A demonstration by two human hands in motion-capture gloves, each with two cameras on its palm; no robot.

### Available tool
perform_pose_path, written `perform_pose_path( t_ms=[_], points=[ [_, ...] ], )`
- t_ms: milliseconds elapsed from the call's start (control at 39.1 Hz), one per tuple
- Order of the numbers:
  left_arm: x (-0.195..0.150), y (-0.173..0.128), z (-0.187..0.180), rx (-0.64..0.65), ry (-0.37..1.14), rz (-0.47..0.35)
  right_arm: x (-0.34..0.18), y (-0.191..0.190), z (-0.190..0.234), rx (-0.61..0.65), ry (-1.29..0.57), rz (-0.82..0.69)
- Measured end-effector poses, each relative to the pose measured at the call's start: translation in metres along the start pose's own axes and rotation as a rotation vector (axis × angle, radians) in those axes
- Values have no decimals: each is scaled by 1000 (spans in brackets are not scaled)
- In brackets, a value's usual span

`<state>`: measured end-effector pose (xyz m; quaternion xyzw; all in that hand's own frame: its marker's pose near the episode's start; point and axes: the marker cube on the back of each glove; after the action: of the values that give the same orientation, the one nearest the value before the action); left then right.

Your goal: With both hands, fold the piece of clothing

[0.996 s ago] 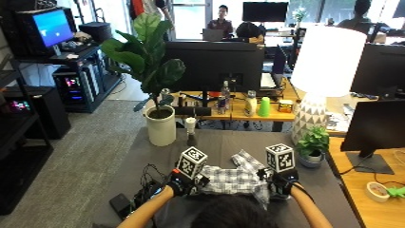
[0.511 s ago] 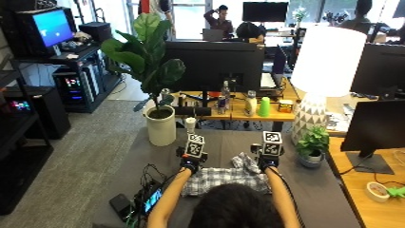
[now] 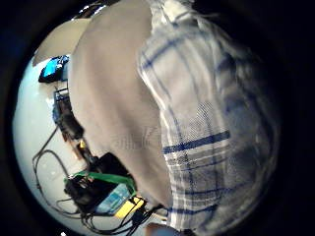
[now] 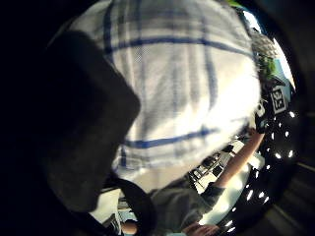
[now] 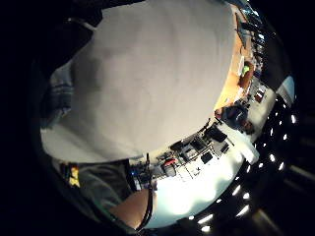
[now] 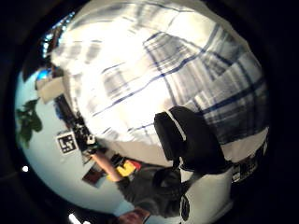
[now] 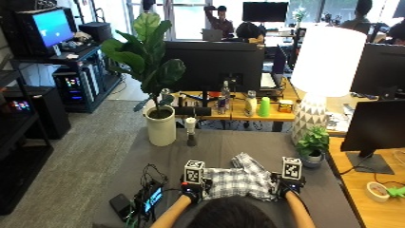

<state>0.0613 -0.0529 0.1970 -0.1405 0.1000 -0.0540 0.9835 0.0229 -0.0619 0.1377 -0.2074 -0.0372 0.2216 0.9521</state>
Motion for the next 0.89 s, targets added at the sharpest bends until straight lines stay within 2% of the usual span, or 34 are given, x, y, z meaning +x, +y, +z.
perform_pose_path(
  t_ms=[102, 179, 255, 383, 485, 639, 715, 792, 894],
  points=[
    [-3, -5, 8, 120, 60, 12, 4, -7, 11, 121, -75, -15],
    [-3, -2, 9, 62, 87, 25, 4, -10, 9, 201, -120, -23],
    [-5, 2, 6, -26, 61, -1, 2, -10, 7, 207, -117, -23],
    [-7, 5, -6, -101, 32, -14, -12, -7, 2, 179, -61, -43],
    [-12, 6, -26, -130, 98, -17, -22, -2, -4, 95, 33, -10],
    [-31, 17, -78, -23, 182, -53, -40, 16, -28, -86, 76, -12],
    [-41, 24, -98, 31, 187, -41, -49, 21, -50, -46, 53, -39],
    [-55, 16, -113, 96, 200, -17, -67, 23, -78, 23, 22, -91],
    [-70, 24, -136, 144, 248, 3, -109, -19, -115, 177, 18, -131]
  ],
)
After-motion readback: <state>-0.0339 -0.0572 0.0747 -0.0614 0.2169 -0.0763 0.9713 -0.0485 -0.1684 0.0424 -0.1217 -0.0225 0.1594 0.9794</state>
